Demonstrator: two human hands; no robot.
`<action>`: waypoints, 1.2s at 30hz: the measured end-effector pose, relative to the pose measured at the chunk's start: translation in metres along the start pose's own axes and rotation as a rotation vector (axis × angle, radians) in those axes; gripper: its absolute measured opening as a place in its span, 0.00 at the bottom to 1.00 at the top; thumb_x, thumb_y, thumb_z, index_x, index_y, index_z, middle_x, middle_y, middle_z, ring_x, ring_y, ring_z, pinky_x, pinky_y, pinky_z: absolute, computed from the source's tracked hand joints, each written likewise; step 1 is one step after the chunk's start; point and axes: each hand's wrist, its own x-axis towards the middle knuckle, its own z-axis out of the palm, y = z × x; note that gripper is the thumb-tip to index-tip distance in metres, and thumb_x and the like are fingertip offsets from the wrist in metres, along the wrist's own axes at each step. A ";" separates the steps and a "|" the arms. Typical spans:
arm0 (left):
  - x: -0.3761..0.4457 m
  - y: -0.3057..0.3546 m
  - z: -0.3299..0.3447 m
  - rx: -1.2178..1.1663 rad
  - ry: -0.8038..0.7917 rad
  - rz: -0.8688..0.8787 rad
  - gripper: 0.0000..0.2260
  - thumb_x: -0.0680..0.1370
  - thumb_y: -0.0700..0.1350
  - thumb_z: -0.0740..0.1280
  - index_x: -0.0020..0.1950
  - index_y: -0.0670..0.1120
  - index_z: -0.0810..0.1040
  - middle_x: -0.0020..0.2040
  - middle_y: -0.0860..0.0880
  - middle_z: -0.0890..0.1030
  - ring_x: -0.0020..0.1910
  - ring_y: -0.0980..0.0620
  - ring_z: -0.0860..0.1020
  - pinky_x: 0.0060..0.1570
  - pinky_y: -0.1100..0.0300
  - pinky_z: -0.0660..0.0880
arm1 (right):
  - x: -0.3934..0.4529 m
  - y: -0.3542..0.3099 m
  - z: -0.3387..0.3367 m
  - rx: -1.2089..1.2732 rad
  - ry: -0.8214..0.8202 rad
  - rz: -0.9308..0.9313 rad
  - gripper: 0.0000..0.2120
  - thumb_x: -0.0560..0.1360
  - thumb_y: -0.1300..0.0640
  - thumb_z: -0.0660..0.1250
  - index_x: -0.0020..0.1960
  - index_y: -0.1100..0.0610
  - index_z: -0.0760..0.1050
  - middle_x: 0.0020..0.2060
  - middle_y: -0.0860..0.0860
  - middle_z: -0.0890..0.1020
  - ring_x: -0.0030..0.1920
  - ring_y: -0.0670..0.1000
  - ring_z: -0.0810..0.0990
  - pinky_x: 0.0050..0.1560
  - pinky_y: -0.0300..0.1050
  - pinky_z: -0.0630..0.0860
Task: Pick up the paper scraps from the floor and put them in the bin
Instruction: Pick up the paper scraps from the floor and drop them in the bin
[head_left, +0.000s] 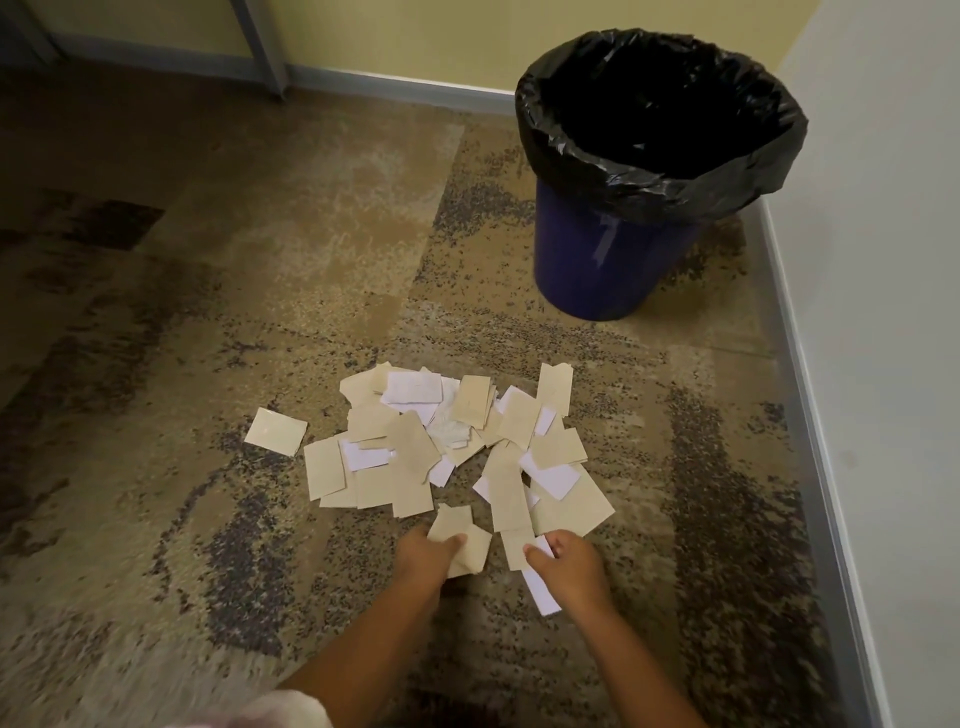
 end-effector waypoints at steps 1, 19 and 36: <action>-0.001 0.000 -0.004 -0.039 -0.001 0.001 0.21 0.74 0.42 0.70 0.64 0.36 0.73 0.61 0.38 0.77 0.57 0.39 0.77 0.57 0.47 0.76 | -0.004 -0.001 -0.004 0.008 0.009 -0.005 0.18 0.74 0.56 0.67 0.29 0.52 0.64 0.27 0.46 0.69 0.28 0.44 0.68 0.29 0.37 0.62; -0.050 0.068 -0.020 -0.563 -0.273 -0.010 0.09 0.80 0.37 0.60 0.60 0.39 0.72 0.47 0.42 0.78 0.46 0.41 0.75 0.36 0.55 0.74 | -0.013 -0.269 -0.225 0.405 0.352 -0.472 0.11 0.76 0.52 0.66 0.50 0.60 0.78 0.44 0.54 0.81 0.41 0.51 0.79 0.32 0.39 0.73; -0.169 0.370 -0.036 -0.788 -0.551 0.547 0.17 0.81 0.35 0.54 0.70 0.38 0.64 0.69 0.38 0.71 0.67 0.42 0.71 0.62 0.50 0.70 | -0.023 -0.091 -0.104 0.310 0.149 -0.273 0.05 0.77 0.56 0.64 0.44 0.47 0.76 0.40 0.47 0.82 0.40 0.47 0.81 0.41 0.41 0.76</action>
